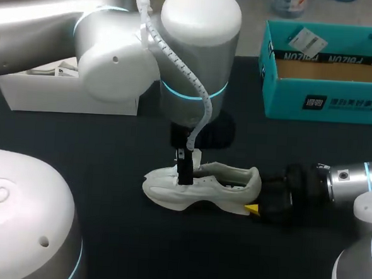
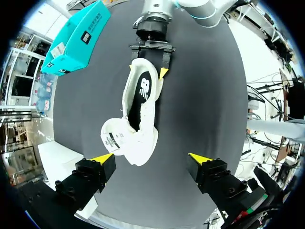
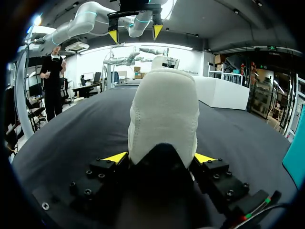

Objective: Take the shoe out of the shoebox, open the shoe tongue, remove and reinsert the insole, then place the shoe into the shoebox

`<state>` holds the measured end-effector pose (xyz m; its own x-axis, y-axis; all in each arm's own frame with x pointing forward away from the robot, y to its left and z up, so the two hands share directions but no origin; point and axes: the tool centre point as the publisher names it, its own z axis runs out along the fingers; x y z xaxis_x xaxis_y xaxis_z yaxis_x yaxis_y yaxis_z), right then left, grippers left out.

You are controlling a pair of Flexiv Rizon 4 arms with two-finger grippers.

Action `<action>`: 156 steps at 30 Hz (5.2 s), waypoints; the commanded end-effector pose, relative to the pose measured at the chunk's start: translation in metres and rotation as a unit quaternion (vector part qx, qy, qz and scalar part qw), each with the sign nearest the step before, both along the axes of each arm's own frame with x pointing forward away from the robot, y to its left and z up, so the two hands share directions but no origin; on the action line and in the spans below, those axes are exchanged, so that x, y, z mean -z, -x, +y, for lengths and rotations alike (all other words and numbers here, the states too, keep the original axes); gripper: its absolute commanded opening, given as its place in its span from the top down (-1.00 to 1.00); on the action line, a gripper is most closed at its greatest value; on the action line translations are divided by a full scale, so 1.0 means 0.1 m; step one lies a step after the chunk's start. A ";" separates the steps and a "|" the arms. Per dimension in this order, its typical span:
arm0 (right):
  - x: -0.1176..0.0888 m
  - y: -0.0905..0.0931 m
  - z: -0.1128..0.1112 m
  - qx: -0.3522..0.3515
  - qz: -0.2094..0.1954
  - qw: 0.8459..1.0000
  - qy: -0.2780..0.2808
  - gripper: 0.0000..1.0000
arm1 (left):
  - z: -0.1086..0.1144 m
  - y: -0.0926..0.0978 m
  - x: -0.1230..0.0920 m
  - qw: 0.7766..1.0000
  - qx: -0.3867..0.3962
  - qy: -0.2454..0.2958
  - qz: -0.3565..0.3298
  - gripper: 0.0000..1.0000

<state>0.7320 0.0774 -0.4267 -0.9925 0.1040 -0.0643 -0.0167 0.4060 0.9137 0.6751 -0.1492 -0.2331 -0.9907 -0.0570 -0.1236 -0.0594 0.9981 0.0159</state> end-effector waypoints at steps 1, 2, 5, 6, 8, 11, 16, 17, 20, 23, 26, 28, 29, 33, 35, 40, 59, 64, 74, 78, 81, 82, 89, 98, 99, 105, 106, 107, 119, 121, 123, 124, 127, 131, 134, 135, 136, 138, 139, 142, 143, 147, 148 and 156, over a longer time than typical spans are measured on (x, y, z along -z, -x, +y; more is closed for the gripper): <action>0.08 0.01 0.04 0.000 0.001 1.000 0.003 1.00 | -0.01 -0.06 0.02 0.992 0.109 0.003 0.068 -1.00; 0.08 0.01 0.04 0.000 0.001 1.000 0.003 1.00 | -0.04 -0.04 0.03 0.992 0.113 -0.023 0.055 -1.00; 0.08 0.01 0.04 0.000 0.001 1.000 0.003 1.00 | -0.04 -0.04 0.03 0.992 0.113 -0.023 0.055 -1.00; 0.08 0.01 0.04 0.000 0.001 1.000 0.003 1.00 | -0.04 -0.04 0.03 0.992 0.113 -0.023 0.055 -1.00; 0.08 0.01 0.04 0.000 0.001 1.000 0.003 1.00 | -0.04 -0.04 0.03 0.992 0.113 -0.023 0.055 -1.00; 0.08 0.01 0.04 0.000 0.001 1.000 0.003 1.00 | -0.04 -0.04 0.03 0.992 0.113 -0.023 0.055 -1.00; 0.08 0.01 0.04 0.000 0.001 1.000 0.003 1.00 | -0.11 -0.01 0.02 0.989 0.134 0.006 0.055 1.00; 0.08 0.01 0.04 0.000 0.001 1.000 0.003 1.00 | -0.13 0.00 0.03 0.989 0.140 0.008 0.047 1.00; 0.08 0.01 0.04 0.000 0.001 1.000 0.003 1.00 | -0.24 0.01 0.05 0.988 0.143 0.020 0.055 1.00; 0.08 0.01 0.04 0.000 0.001 1.000 0.003 1.00 | -0.37 0.00 0.14 0.988 0.146 0.021 0.052 1.00; 0.08 0.01 0.04 0.000 0.001 1.000 0.003 1.00 | -0.51 -0.02 0.27 0.989 0.136 0.014 0.053 1.00; 0.08 0.01 0.04 0.000 0.001 1.000 0.003 1.00 | -0.61 -0.06 0.35 0.990 0.134 0.008 0.050 1.00; 0.08 0.01 0.04 0.000 0.001 1.000 0.003 1.00 | -0.65 -0.08 0.40 0.990 0.132 0.007 0.055 1.00; 0.08 0.01 0.04 0.000 0.001 1.000 0.003 1.00 | -0.80 -0.16 0.56 0.990 0.127 0.003 0.060 1.00; 0.08 0.01 0.04 0.000 0.001 1.000 0.003 1.00 | -0.85 -0.20 0.60 0.990 0.128 0.004 0.064 1.00; 0.08 0.01 0.04 0.000 0.001 1.000 0.003 1.00 | -0.94 -0.30 0.68 0.990 0.124 -0.004 0.063 1.00; 0.08 0.01 0.04 0.000 0.001 1.000 0.003 1.00 | -0.91 -0.52 1.04 0.993 0.094 -0.012 0.065 1.00; 0.08 0.01 0.04 0.000 0.001 1.000 0.003 1.00 | -0.85 -0.47 1.21 0.993 0.092 -0.023 0.074 1.00; 0.08 0.01 0.04 0.000 0.001 1.000 0.003 1.00 | -0.73 -0.34 1.39 0.990 0.105 -0.029 0.092 1.00; 0.08 0.01 0.04 0.000 0.001 1.000 0.003 1.00 | -0.73 -0.33 1.42 0.988 0.119 -0.030 0.093 1.00; 0.08 0.01 0.04 0.000 0.001 1.000 0.003 1.00 | -0.72 -0.32 1.43 0.988 0.124 -0.029 0.091 1.00; 0.08 0.01 0.04 0.000 0.001 1.000 0.003 1.00 | -0.73 -0.33 1.43 0.988 0.125 -0.029 0.091 1.00; 0.08 0.01 0.04 0.000 0.001 1.000 0.003 1.00 | -0.75 -0.36 1.43 0.987 0.131 -0.034 0.089 0.79; 0.08 0.01 0.04 0.000 0.001 1.000 0.003 1.00 | -0.75 -0.38 1.45 0.986 0.141 -0.033 0.084 0.37; 0.08 0.01 0.04 0.000 0.001 1.000 0.003 1.00 | -0.76 -0.39 1.46 0.986 0.144 -0.033 0.080 0.35; 0.08 0.01 0.04 0.000 0.001 1.000 0.003 1.00 | -0.79 -0.46 1.52 0.986 0.149 -0.032 0.073 0.29; 0.08 0.01 0.04 0.000 0.001 1.000 0.003 1.00 | -0.80 -0.47 1.54 0.986 0.149 -0.033 0.069 0.29; 0.08 0.01 0.04 0.000 0.001 1.000 0.003 1.00 | -0.81 -0.48 1.57 0.986 0.149 -0.035 0.068 0.27; 0.08 0.01 0.04 0.000 0.001 1.000 0.003 1.00 | -0.66 -0.41 2.20 0.983 0.178 -0.024 0.019 0.17; 0.08 0.01 0.04 0.000 0.001 1.000 0.003 1.00 | -0.62 -0.41 2.24 0.985 0.172 -0.017 0.010 0.35; 0.08 0.01 0.04 0.000 0.001 1.000 0.003 1.00 | -0.59 -0.42 2.25 0.986 0.166 -0.011 0.001 1.00; 0.08 0.01 0.04 0.000 0.001 1.000 0.003 1.00 | -0.58 -0.42 2.25 0.986 0.165 -0.011 0.002 1.00; 0.08 0.01 0.04 0.000 0.001 1.000 0.003 1.00 | -0.55 -0.44 2.22 0.987 0.159 -0.010 -0.011 1.00; 0.08 0.01 0.04 0.000 0.001 1.000 0.003 1.00 | -0.55 -0.45 2.12 0.988 0.153 -0.003 -0.025 1.00; 0.08 0.01 0.04 0.000 0.001 1.000 0.003 1.00 | -0.58 -0.44 2.02 0.988 0.153 0.005 -0.036 1.00; 0.08 0.01 0.04 0.000 0.001 1.000 0.003 1.00 | -0.59 -0.43 1.99 0.988 0.153 0.007 -0.036 1.00; 0.08 0.01 0.04 0.000 0.001 1.000 0.003 1.00 | -0.60 -0.43 1.96 0.988 0.151 0.010 -0.036 1.00; 0.08 0.01 0.04 0.000 0.001 1.000 0.003 1.00 | -0.62 -0.43 1.91 0.988 0.148 0.015 -0.040 1.00; 0.08 0.01 0.04 0.000 0.001 1.000 0.003 1.00 | -0.62 -0.43 1.88 0.988 0.147 0.019 -0.043 1.00; 0.08 0.01 0.04 0.000 0.001 1.000 0.003 1.00 | -0.64 -0.42 1.79 0.988 0.144 0.023 -0.050 1.00; 0.08 0.01 0.04 0.000 0.001 1.000 0.003 1.00 | -0.64 -0.41 1.76 0.988 0.144 0.026 -0.055 1.00; 0.08 0.01 0.04 0.000 0.001 1.000 0.003 1.00 | -0.64 -0.41 1.64 0.987 0.142 0.033 -0.066 1.00; 0.08 0.01 0.04 0.000 0.001 1.000 0.003 1.00 | -0.64 -0.41 1.61 0.987 0.142 0.037 -0.069 1.00; 0.08 0.01 0.04 0.000 0.001 1.000 0.003 1.00 | -0.60 -0.39 1.35 0.985 0.136 0.054 -0.090 1.00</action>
<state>0.7314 0.0776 -0.4268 -0.9925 0.1036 -0.0649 -0.0174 0.4062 0.9136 0.7209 -0.2200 -0.3822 -0.9368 0.1850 -0.2969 0.2142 0.9744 -0.0686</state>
